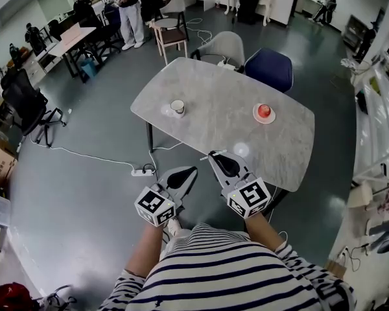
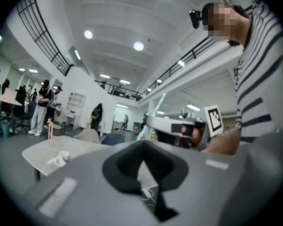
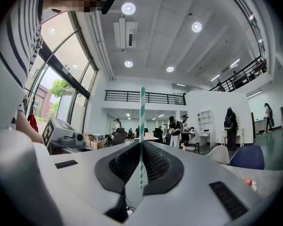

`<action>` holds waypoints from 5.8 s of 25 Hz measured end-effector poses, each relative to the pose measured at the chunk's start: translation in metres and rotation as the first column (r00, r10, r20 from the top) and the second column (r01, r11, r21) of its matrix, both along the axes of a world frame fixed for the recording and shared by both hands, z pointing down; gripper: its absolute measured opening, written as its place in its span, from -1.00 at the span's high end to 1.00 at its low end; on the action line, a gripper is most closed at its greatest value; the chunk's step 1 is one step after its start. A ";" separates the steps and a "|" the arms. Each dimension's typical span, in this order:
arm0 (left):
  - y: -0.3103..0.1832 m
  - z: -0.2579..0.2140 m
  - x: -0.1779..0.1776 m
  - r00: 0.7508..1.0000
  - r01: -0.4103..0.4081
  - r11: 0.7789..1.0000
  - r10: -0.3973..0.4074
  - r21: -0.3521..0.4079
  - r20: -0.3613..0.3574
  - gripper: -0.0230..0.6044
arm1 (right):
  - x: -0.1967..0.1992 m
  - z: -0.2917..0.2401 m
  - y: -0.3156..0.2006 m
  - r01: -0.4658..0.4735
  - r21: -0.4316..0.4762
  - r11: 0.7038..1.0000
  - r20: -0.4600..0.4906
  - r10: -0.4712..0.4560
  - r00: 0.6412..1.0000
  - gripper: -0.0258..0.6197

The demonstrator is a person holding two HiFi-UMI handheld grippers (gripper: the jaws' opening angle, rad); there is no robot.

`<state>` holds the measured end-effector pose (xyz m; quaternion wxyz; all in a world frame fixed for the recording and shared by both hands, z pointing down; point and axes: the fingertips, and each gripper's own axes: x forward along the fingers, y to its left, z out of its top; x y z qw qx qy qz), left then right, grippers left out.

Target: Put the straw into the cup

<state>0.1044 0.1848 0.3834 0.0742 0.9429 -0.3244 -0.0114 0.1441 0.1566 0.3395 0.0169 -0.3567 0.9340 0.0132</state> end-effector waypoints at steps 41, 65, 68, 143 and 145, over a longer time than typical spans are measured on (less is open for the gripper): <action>-0.193 0.010 -0.070 0.997 -0.071 0.997 0.071 -0.006 0.014 0.91 | -0.081 0.004 -0.186 0.004 -0.037 0.999 -0.030 -0.005 1.000 0.86; -0.322 0.049 -0.129 0.993 -0.107 0.993 0.109 -0.049 0.054 0.91 | -0.146 0.051 -0.344 -0.004 -0.121 0.993 -0.115 -0.010 0.993 0.86; -0.334 0.052 -0.135 0.995 -0.080 0.995 0.083 -0.057 0.048 0.91 | -0.148 0.059 -0.360 0.001 -0.141 0.990 -0.120 -0.018 0.993 0.86; -0.370 0.119 -0.128 0.996 -0.037 0.986 0.049 -0.164 0.071 0.91 | -0.162 0.282 -0.443 -0.083 -0.451 0.889 -0.421 -0.130 0.897 0.85; -0.369 0.120 -0.130 0.996 -0.033 0.986 0.045 -0.166 0.073 0.91 | -0.164 0.287 -0.444 -0.082 -0.457 0.886 -0.434 -0.142 0.890 0.85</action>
